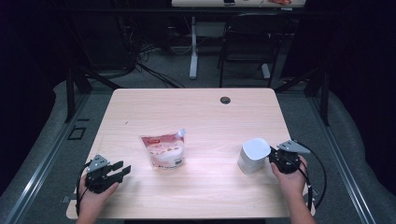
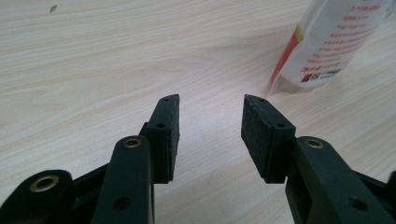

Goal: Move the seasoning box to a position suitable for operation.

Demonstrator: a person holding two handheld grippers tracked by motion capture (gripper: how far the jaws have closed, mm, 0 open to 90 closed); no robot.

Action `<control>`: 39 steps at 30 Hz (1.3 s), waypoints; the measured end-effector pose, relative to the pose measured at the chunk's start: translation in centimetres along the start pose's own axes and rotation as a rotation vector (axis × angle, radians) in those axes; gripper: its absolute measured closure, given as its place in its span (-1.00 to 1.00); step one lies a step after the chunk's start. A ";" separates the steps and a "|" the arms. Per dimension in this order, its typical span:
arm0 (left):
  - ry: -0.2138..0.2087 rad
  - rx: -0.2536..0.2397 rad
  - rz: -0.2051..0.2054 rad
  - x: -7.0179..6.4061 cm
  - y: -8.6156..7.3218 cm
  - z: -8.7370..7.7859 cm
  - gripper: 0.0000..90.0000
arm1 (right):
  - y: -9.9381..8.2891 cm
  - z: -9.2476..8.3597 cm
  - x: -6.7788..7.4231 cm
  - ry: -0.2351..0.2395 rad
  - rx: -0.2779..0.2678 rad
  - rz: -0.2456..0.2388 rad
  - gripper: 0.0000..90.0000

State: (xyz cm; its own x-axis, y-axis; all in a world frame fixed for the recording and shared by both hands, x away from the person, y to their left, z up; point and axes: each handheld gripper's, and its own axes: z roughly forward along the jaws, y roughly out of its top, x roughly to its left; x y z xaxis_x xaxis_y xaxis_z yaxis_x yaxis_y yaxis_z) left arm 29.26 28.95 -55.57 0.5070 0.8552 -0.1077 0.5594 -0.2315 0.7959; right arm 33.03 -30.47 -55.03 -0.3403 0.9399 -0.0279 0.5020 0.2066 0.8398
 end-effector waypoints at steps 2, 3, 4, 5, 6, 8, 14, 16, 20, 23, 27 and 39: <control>0.000 -0.001 0.000 -0.1 0.0 0.0 0.27 | 0.0 0.0 0.1 -0.003 0.001 0.004 0.80; -0.001 0.000 0.002 -0.1 0.0 0.0 0.27 | 0.0 -0.1 0.2 -0.004 0.006 0.006 0.80; 0.000 0.002 0.005 -0.1 0.0 0.0 0.27 | 0.1 -0.1 0.4 -0.005 0.013 0.004 0.80; 0.000 0.002 0.003 -0.1 0.0 0.0 0.27 | 0.1 -0.1 0.5 -0.007 0.013 0.006 0.80; -0.001 0.002 0.003 -0.1 0.0 0.0 0.27 | 0.2 -0.1 0.9 -0.011 0.019 -0.002 0.80; -0.001 0.003 0.005 -0.1 0.0 0.0 0.27 | 0.3 -0.1 1.4 -0.013 0.023 -0.002 0.81; -0.001 0.005 0.014 -0.2 0.1 0.1 0.27 | 0.4 -0.1 2.3 -0.017 0.033 -0.001 0.81; -0.001 0.004 0.012 -0.2 0.1 0.1 0.27 | 0.4 -0.1 2.5 -0.017 0.037 0.002 0.80; 0.000 0.003 0.011 -0.2 0.1 0.1 0.27 | 0.4 -0.1 3.0 -0.011 0.033 0.027 0.79; 0.000 0.003 0.011 -0.2 0.1 0.1 0.27 | 0.3 -0.2 3.3 -0.010 0.033 0.028 0.78; -0.001 0.003 0.010 -0.2 0.1 0.2 0.26 | 0.2 -0.4 3.6 0.014 0.028 0.033 0.78; -0.004 0.003 0.022 -0.2 0.3 0.4 0.25 | -0.4 -1.5 3.9 0.055 0.040 -0.006 0.81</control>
State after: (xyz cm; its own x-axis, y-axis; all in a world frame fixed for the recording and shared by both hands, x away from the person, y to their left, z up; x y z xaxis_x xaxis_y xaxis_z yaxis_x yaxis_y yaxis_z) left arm 29.58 28.57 -55.51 0.5216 0.8481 -0.0928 0.5504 -0.2514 0.7961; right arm 30.34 -27.32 -54.62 -0.3862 0.9224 -0.0015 0.5312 0.2237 0.8172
